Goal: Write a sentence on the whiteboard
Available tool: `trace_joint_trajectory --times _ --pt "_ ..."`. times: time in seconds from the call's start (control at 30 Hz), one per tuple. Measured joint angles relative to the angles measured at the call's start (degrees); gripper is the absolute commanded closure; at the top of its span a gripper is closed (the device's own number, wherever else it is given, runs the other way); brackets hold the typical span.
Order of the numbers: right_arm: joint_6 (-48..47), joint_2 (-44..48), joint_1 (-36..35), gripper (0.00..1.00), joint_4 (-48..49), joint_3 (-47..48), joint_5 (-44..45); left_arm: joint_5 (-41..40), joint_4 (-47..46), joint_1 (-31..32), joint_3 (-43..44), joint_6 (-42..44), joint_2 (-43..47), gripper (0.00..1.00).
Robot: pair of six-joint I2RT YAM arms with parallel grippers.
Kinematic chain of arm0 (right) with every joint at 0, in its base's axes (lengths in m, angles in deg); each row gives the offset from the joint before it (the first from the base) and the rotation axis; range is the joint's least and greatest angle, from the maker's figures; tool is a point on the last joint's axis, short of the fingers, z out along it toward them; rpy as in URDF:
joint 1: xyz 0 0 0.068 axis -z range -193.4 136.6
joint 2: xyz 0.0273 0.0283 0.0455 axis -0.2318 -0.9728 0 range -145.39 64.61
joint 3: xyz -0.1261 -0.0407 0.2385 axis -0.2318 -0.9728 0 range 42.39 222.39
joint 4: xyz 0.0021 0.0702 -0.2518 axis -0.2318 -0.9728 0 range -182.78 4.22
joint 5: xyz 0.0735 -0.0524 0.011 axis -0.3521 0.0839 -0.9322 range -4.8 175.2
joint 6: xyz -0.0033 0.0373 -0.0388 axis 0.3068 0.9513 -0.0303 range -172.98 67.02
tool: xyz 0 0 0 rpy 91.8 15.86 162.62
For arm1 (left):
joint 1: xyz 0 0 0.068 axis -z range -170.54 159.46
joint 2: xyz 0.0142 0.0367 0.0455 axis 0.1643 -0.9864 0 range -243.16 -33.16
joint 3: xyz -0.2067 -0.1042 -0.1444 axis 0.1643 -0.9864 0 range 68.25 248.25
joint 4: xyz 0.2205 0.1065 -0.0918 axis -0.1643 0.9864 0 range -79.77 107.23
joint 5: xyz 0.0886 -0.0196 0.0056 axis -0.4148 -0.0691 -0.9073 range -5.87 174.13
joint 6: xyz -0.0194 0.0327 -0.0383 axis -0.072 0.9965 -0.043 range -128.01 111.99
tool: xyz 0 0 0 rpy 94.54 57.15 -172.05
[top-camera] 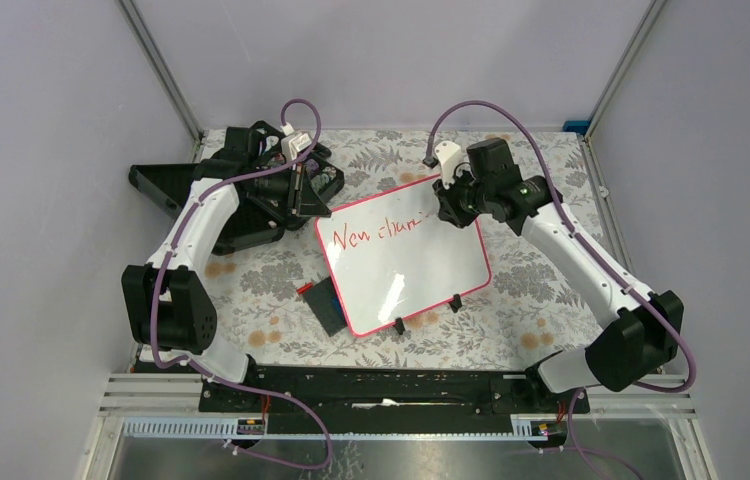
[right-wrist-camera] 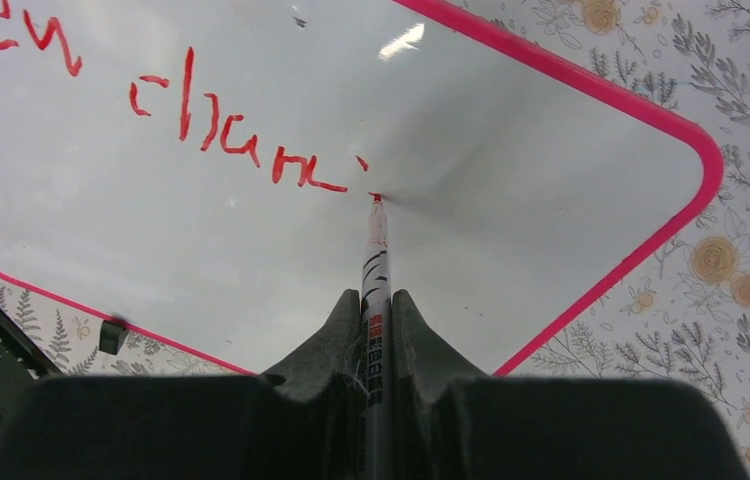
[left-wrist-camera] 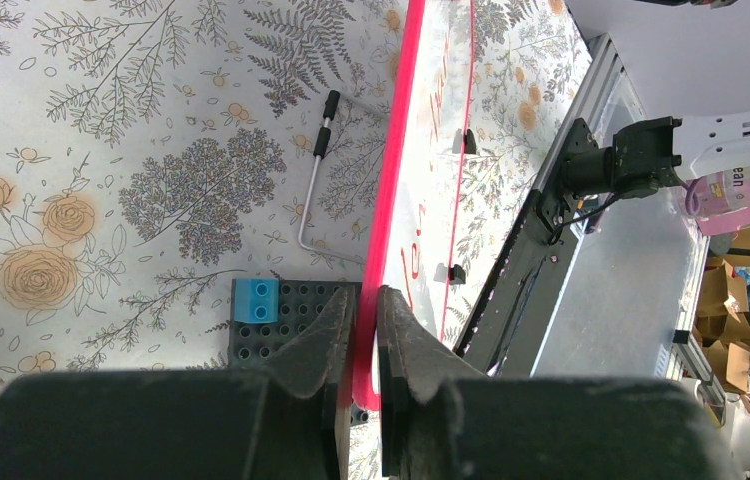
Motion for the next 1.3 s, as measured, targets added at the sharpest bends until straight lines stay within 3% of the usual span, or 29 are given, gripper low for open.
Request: trace_joint_trajectory --times 1.3 --pt "-0.3 -1.9 2.1 1.0 0.9 1.5 -1.5 -0.2 0.3 0.3 0.0 0.0 0.0 1.0"
